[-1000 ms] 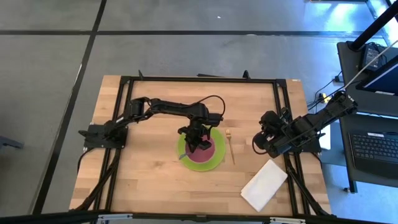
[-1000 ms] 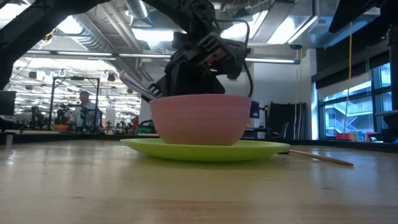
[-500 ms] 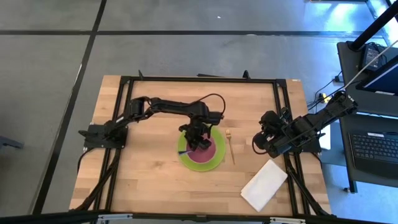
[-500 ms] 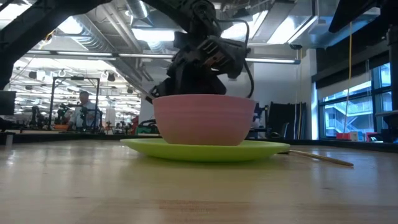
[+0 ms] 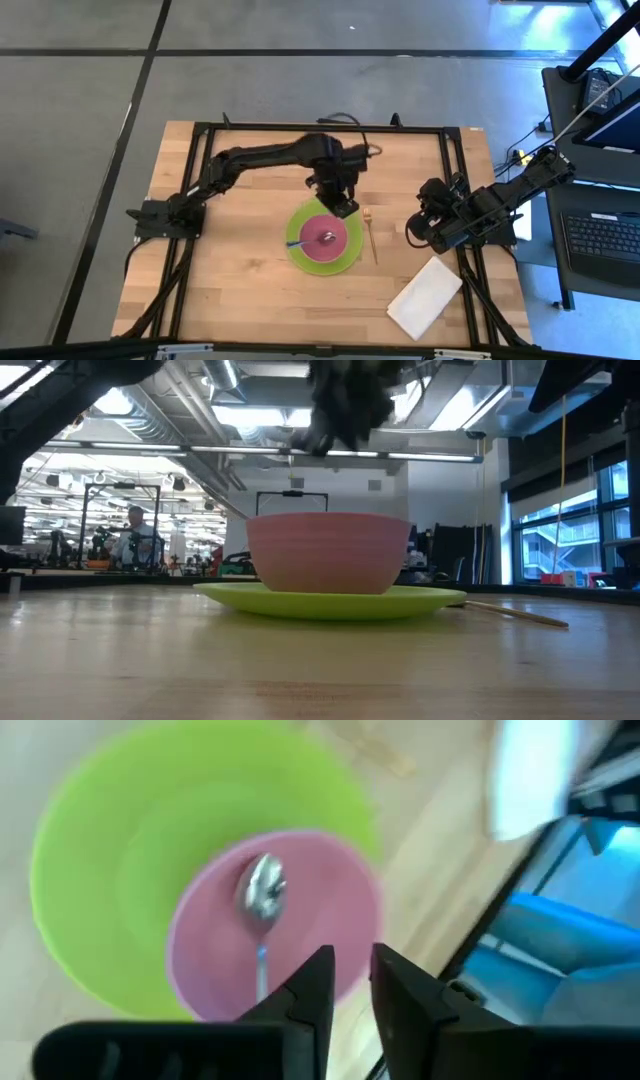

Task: Set table place
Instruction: Return to Home Position

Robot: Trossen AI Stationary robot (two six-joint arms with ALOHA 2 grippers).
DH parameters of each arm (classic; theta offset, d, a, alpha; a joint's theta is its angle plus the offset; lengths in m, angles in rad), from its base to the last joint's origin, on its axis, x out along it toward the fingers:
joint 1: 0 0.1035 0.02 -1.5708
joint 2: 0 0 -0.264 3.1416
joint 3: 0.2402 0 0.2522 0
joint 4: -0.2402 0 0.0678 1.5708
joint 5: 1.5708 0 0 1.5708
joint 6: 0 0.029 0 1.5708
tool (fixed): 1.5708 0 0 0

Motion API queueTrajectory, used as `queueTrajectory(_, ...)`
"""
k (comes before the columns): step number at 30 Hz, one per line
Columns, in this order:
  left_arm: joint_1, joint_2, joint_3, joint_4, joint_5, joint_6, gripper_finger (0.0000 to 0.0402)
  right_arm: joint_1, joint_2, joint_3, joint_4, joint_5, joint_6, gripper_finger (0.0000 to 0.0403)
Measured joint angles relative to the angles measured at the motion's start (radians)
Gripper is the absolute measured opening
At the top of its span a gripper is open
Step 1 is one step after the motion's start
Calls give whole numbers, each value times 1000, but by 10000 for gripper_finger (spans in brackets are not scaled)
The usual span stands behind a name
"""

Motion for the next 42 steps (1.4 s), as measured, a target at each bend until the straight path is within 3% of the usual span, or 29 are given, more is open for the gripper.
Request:
queueTrajectory(4, -10, -159, -85, 46, -62, 4, 50, 0, -3, 2, -24, 0, -16, 17)
queueTrajectory(8, -39, -308, -89, -115, -306, -4, 38, 0, -47, 6, -26, -7, -76, 17)
queueTrajectory(10, -60, -384, -101, -120, -406, -19, 33, 6, -78, 6, -26, -25, -97, 17)
queueTrajectory(17, -206, -702, -132, -122, -513, -3, 17, 12, -265, 6, -27, -33, -133, 17)
queueTrajectory(21, -328, -866, -163, -120, -738, -43, 8, 12, -384, 6, -28, -26, -132, 17)
queueTrajectory(24, -405, -986, -230, -120, -930, -64, 3, 12, -452, 2, -24, 95, -79, 17)
queueTrajectory(29, -455, -1197, -436, -112, -1059, -149, 4, 11, -520, -72, 180, 343, -137, 16)
queueTrajectory(34, -457, -1419, -754, 111, -1143, -116, 12, 11, -526, -255, 669, 308, -434, 16)
queueTrajectory(37, -457, -1542, -986, 346, -1079, -59, 12, -1, -527, -395, 916, 321, -494, 16)
queueTrajectory(42, -457, -1733, -1370, 715, -891, -46, 13, -32, -566, -607, 1191, 324, -381, 16)
